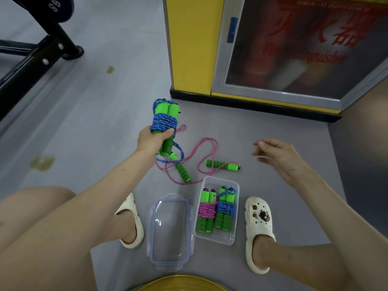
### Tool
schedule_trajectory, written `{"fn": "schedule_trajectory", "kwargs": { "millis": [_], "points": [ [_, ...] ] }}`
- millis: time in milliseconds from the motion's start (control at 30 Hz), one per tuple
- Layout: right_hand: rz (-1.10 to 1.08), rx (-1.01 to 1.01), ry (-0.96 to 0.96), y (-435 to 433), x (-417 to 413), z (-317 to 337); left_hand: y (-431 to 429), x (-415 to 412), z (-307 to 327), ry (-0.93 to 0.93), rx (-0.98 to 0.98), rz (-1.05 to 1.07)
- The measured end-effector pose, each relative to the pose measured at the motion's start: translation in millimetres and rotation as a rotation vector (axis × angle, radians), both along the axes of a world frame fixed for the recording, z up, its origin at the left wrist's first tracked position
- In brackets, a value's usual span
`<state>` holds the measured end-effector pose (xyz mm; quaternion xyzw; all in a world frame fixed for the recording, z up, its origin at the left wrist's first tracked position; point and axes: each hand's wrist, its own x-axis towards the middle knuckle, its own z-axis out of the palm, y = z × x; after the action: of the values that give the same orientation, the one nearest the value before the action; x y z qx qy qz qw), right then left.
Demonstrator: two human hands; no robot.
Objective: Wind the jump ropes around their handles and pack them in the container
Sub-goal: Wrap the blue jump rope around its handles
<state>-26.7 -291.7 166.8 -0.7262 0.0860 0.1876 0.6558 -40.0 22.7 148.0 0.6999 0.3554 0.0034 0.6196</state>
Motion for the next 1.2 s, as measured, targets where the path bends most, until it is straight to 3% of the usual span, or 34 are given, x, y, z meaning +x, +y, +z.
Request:
{"fn": "schedule_trajectory", "kwargs": {
  "millis": [233, 433, 533, 700, 900, 1033, 1200],
  "points": [
    [0.232, -0.143, -0.022, 60.1, -12.2, -6.6, -34.1, -4.1, 9.4, -0.003, -0.283, -0.19],
    [0.328, -0.172, 0.014, 85.5, -13.9, -10.9, -54.3, -6.1, 18.5, -0.016, -0.373, -0.333],
    [0.299, -0.182, 0.043, 87.3, -16.7, -12.5, -54.6, -3.9, 18.1, -0.031, -0.328, -0.342],
    [0.311, -0.149, 0.116, 83.8, -10.5, -2.9, -57.1, -4.9, 18.0, -0.106, -0.064, -0.431],
    [0.263, -0.06, 0.24, 82.0, -10.0, -1.0, -61.2, -11.5, 16.7, -0.326, 0.719, -0.678],
    [0.218, 0.072, 0.348, 78.2, -7.4, 1.5, -60.2, -17.2, 8.6, -0.415, 0.958, -0.688],
    [0.253, 0.164, 0.345, 76.8, -8.0, 10.7, -60.5, -19.1, -2.0, -0.533, 1.239, -0.74]
  ]
}}
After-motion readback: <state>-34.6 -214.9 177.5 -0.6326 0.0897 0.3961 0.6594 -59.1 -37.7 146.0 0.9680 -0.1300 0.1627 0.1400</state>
